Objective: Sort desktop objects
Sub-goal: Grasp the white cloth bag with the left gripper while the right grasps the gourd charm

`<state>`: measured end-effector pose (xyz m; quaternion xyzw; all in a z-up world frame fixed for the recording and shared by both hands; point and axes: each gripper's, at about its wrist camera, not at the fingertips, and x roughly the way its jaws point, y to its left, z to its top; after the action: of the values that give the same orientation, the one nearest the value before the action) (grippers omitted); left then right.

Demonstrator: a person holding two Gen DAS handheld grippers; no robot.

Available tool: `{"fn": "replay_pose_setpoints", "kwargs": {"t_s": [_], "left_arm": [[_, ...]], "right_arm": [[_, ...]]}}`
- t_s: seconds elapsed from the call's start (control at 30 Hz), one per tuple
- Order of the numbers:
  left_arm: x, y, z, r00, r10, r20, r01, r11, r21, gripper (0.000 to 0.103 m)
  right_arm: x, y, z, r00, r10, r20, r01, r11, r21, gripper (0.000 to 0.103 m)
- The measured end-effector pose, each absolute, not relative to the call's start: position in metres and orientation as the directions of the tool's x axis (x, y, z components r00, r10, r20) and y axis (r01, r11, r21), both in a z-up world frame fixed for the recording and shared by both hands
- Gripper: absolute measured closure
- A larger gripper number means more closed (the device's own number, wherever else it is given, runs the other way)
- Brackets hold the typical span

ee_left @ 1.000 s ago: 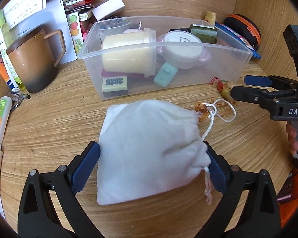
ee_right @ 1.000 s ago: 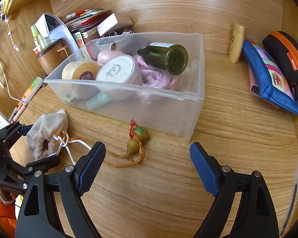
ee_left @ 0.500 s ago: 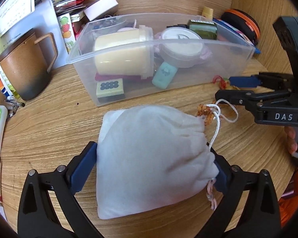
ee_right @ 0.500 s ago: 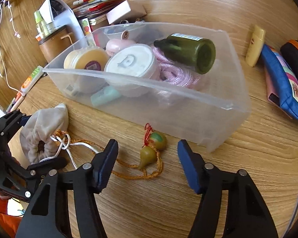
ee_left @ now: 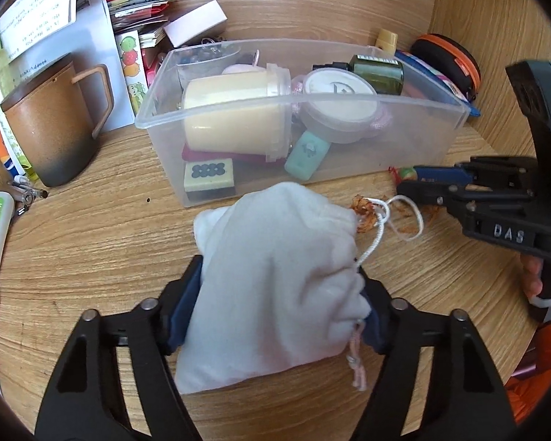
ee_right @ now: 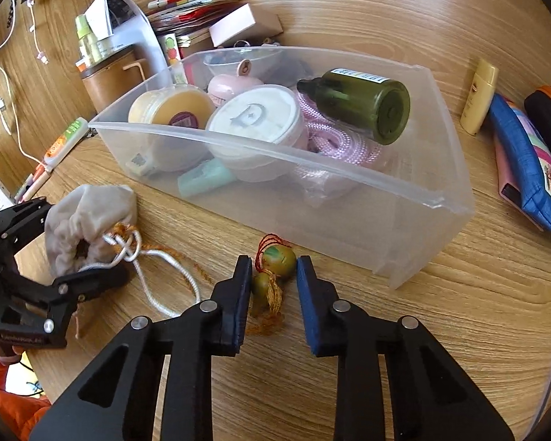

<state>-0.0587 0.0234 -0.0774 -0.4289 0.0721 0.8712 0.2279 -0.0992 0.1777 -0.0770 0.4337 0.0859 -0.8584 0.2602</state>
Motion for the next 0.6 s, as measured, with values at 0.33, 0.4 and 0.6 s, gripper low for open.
{"fn": "replay_pose_setpoints", "kwargs": {"t_s": [0.33, 0.4, 0.6], "left_arm": [[-0.052, 0.019, -0.068, -0.511, 0.414, -0.754, -0.459, -0.872, -0.168, 0.048], [-0.046, 0.019, -0.062, -0.524, 0.417, -0.742, -0.461, -0.872, -0.164, 0.053], [-0.039, 0.018, -0.044, -0.561, 0.428, -0.709, -0.452, -0.875, -0.171, 0.056]], "right_arm": [[-0.088, 0.188, -0.060, -0.503, -0.427, -0.752, 0.526, -0.841, 0.127, 0.080], [-0.086, 0.191, -0.056, -0.508, -0.434, -0.744, 0.522, -0.842, 0.135, 0.080], [-0.076, 0.198, -0.040, -0.531, -0.457, -0.714, 0.526, -0.838, 0.146, 0.080]]}}
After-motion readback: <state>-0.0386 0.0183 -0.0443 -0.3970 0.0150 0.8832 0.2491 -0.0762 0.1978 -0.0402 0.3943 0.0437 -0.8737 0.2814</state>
